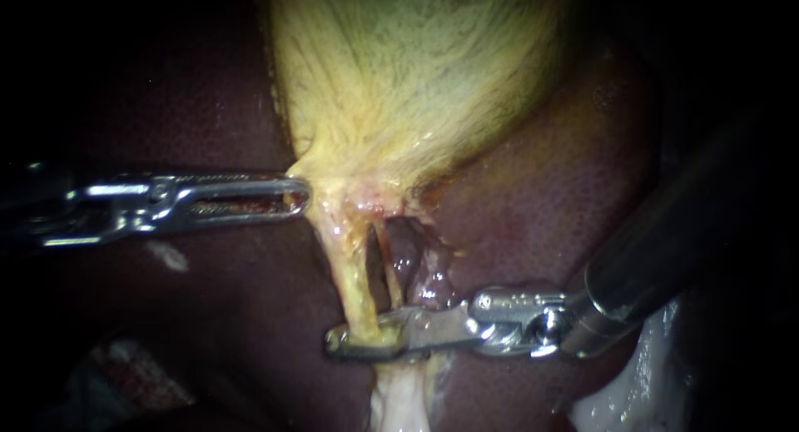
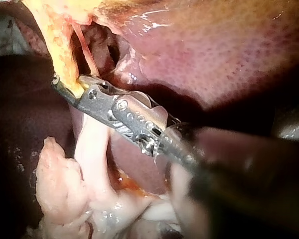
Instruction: Going back first clip left tube
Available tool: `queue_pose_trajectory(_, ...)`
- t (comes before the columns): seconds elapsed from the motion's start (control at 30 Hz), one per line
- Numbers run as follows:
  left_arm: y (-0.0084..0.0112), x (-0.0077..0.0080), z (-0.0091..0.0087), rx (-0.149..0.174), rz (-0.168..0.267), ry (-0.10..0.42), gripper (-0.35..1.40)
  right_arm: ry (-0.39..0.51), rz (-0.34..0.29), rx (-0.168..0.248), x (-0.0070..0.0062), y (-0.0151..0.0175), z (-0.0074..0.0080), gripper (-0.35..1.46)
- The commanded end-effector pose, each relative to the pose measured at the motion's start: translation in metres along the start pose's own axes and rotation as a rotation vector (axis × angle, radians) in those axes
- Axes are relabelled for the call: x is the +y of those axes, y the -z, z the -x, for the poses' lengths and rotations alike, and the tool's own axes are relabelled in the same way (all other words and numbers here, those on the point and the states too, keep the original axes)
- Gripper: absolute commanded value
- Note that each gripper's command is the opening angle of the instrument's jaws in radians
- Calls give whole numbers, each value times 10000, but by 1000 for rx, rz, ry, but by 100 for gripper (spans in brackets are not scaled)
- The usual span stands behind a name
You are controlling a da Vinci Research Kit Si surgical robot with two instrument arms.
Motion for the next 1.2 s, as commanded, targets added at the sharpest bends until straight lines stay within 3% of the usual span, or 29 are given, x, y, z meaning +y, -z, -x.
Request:
queue_pose_trajectory(0.03, 0, 0, 0, 0, 0, 0, -35, 1, 1, -3, 0, 1, -1, -35)
queue_pose_trajectory(0.2, 1, -1, 0, 0, 0, 0, -35, 5, -3, -26, -2, 1, -2, -35)
queue_pose_trajectory(0.5, 3, -3, 0, 0, 0, 1, -35, 7, -7, -30, -5, 2, -4, -35)
queue_pose_trajectory(0.63, 5, -4, 0, 0, 0, 1, -35, 3, -11, -33, -8, 5, -9, 9)
queue_pose_trajectory(0.7, 6, -5, 0, 0, 0, 1, -35, 1, -4, -17, -10, 7, -14, 35)
queue_pose_trajectory(0.77, 8, -7, -1, 0, 1, 1, -35, 18, 10, 9, -10, 8, -18, 48)
queue_pose_trajectory(0.9, 11, -12, 0, 0, 2, 2, -35, 75, 32, 50, -9, 6, -23, 58)
queue_pose_trajectory(1.03, 14, -15, 1, 0, 2, 4, -35, 147, 97, 79, -8, 5, -26, 60)
queue_pose_trajectory(1.2, 16, -16, 1, 0, 2, 4, -35, 209, 107, 77, -7, 11, -32, 60)
